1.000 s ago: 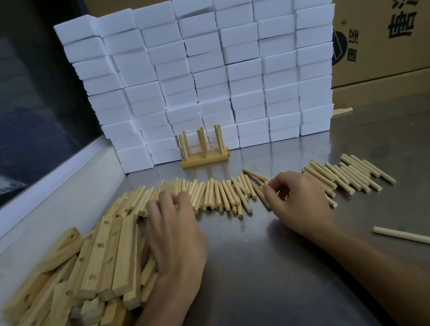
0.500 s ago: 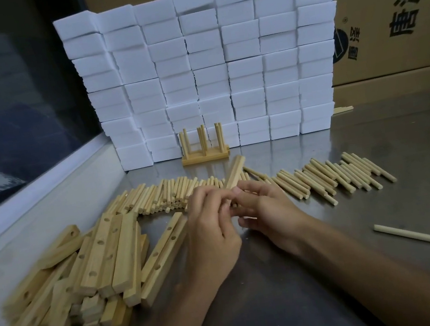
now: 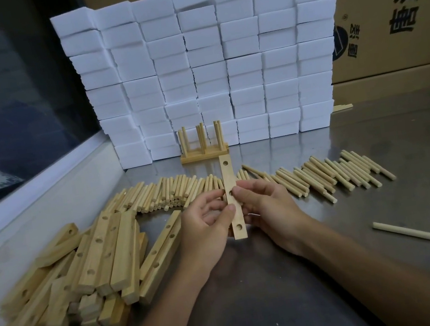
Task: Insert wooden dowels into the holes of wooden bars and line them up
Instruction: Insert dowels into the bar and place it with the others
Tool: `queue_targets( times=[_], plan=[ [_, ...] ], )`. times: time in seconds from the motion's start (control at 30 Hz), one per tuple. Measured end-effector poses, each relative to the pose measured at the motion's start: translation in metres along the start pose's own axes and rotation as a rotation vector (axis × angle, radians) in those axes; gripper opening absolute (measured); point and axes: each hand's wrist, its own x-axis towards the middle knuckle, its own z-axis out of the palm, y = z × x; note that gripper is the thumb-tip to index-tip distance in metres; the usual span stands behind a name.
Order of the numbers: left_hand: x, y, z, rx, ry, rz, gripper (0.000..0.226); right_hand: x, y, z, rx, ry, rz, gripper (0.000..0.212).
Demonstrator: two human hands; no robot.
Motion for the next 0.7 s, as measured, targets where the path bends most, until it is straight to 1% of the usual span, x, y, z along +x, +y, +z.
queue_targets(
  times=[0.07,0.13,0.2,0.27,0.33,0.4,0.5,0.53,0.63,0.7],
  plan=[
    [0.001,0.001,0.000,-0.058,-0.029,-0.057,0.024,-0.002,-0.001,0.000,-0.029,-0.020,-0.013,0.022],
    [0.001,0.003,-0.001,-0.126,-0.070,-0.108,0.013,-0.005,-0.001,0.001,-0.112,-0.051,-0.054,0.022],
    [0.001,0.003,-0.003,-0.136,-0.071,-0.128,0.015,-0.009,0.000,0.004,-0.219,-0.073,-0.118,0.015],
    [0.002,0.004,-0.003,-0.176,-0.034,-0.172,0.020,-0.011,0.001,0.006,-0.302,-0.083,-0.168,0.009],
    [0.005,0.004,-0.004,-0.234,0.010,-0.219,0.022,-0.012,0.001,0.008,-0.371,-0.075,-0.201,0.008],
    [0.008,0.004,-0.005,-0.252,0.046,-0.234,0.021,-0.012,0.002,0.007,-0.534,-0.026,-0.280,0.009],
    [0.009,0.002,-0.005,-0.254,0.086,-0.232,0.023,-0.008,0.002,-0.003,-1.009,0.072,-0.453,0.010],
    [0.010,0.002,-0.005,-0.263,0.098,-0.236,0.023,-0.007,0.000,-0.008,-1.120,0.109,-0.495,0.010],
    [0.012,0.002,-0.005,-0.286,0.112,-0.271,0.023,0.000,-0.006,-0.024,-1.324,0.243,-0.568,0.013],
    [0.012,0.001,-0.005,-0.295,0.107,-0.285,0.023,0.004,-0.008,-0.033,-1.419,0.319,-0.536,0.018]
  ],
)
